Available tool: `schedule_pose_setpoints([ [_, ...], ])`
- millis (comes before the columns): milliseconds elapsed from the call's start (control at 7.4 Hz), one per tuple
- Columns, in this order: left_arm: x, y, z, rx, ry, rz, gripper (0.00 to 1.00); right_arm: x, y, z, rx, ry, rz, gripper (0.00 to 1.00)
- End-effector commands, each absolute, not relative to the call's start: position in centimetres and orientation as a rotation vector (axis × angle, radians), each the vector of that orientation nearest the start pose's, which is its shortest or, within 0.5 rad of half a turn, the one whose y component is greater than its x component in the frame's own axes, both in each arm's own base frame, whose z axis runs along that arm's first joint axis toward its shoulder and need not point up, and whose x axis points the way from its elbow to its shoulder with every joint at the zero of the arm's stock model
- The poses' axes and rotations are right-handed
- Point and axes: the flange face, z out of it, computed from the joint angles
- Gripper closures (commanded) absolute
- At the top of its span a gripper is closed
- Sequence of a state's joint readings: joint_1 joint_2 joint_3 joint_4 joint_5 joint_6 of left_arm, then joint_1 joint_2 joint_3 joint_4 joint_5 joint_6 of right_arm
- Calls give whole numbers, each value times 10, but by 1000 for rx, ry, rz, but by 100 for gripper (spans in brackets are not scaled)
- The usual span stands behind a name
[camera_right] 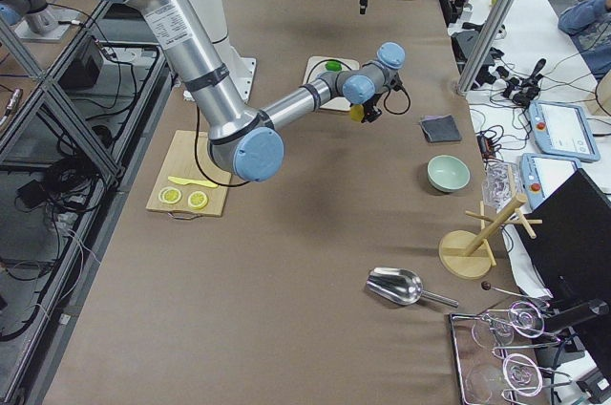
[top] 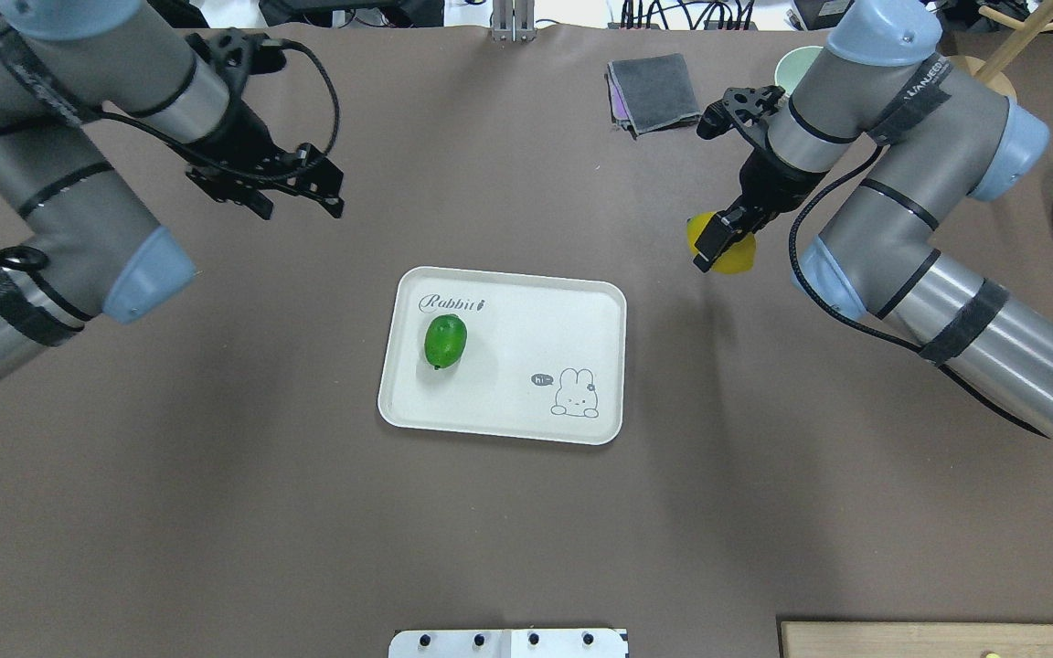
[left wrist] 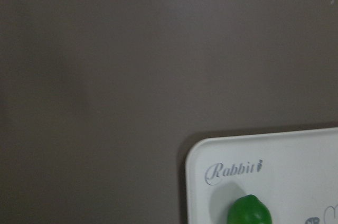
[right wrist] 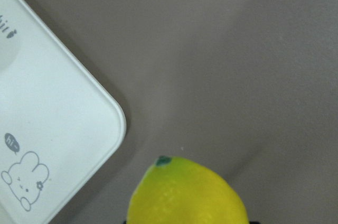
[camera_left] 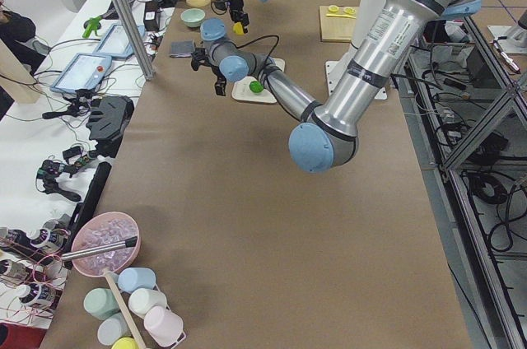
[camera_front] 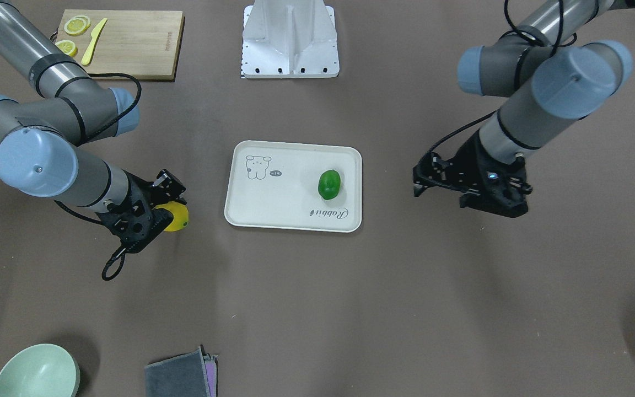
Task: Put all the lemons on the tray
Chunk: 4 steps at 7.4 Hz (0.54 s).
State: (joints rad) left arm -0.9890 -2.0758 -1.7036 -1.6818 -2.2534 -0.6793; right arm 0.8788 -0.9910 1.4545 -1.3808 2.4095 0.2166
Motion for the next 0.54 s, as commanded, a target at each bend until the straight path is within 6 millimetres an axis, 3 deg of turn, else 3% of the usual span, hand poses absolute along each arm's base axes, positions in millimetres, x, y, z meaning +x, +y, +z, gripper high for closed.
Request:
schedule_pose_setpoints([
  [0,204,-566,328,258,699,282,2,-432,-564,308,269,-1047,-789,86],
  [270,151,-554,400,202,619,235,2,-460,-541,303,292,-1063,-870,86],
  [405,131,-536,418,189,612,227,2,-480,-529,294,313,-1051,-914,86],
])
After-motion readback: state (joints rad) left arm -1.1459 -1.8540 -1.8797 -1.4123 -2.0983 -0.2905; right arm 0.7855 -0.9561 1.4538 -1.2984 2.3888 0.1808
